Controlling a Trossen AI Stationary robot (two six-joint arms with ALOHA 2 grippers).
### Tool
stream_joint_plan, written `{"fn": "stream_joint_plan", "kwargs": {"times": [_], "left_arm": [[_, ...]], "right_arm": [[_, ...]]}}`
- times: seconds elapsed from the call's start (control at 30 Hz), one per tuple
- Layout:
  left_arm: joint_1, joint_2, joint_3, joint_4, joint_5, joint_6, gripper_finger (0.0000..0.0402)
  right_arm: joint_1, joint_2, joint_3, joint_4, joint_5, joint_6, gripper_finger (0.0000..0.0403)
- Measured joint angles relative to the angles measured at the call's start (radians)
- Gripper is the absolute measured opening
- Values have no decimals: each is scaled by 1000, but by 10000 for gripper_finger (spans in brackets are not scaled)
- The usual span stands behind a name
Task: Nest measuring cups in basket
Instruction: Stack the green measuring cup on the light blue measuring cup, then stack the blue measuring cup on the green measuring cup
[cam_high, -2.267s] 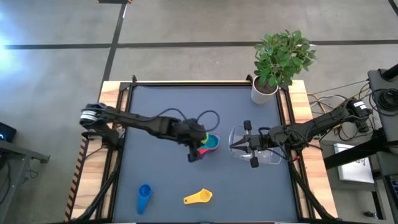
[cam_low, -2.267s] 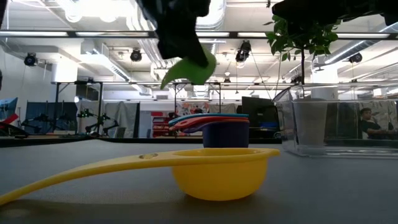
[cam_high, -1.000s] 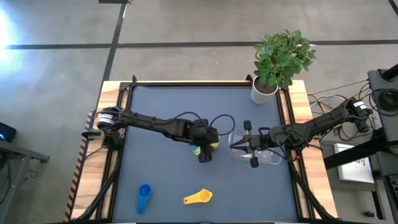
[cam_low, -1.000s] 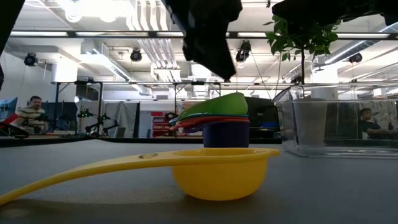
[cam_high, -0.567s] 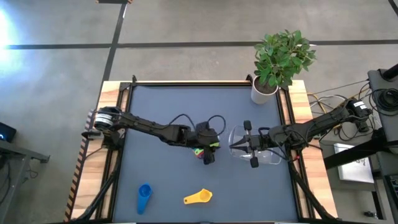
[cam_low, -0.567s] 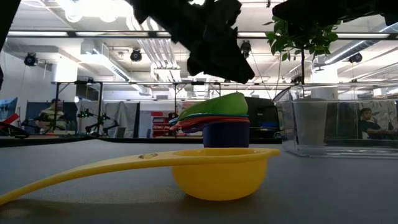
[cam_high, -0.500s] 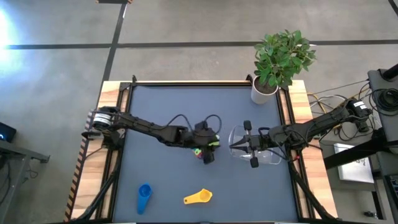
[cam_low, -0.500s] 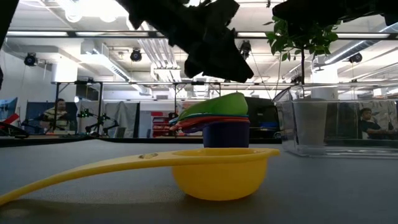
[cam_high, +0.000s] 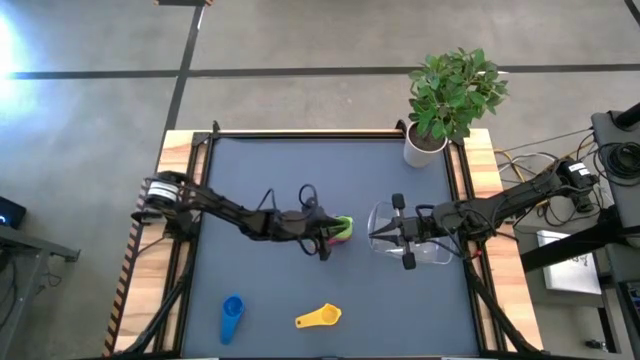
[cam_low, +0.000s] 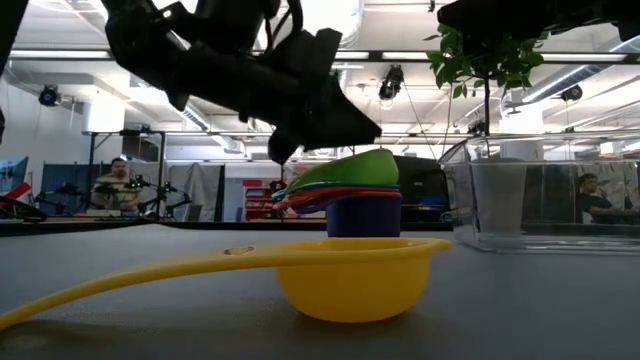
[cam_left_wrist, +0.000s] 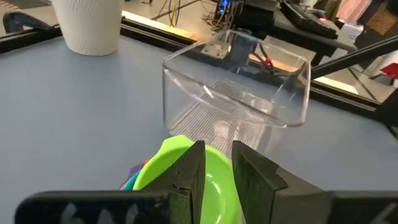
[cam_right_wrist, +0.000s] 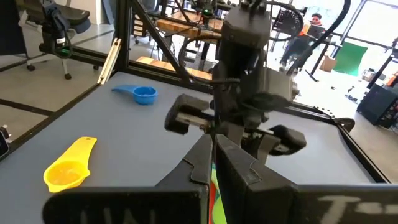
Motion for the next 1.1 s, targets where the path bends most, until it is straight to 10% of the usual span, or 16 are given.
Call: {"fn": "stream_joint_plan", "kwargs": {"times": [0.67, 1.1], "left_arm": [[-1, -32, 19, -91, 85, 53, 49], [-177, -466, 21, -1070, 160, -308, 49]], "right_arm": [[0, 0, 0, -11, 0, 3, 9], [0, 0, 0, -25, 0, 7, 9]]}}
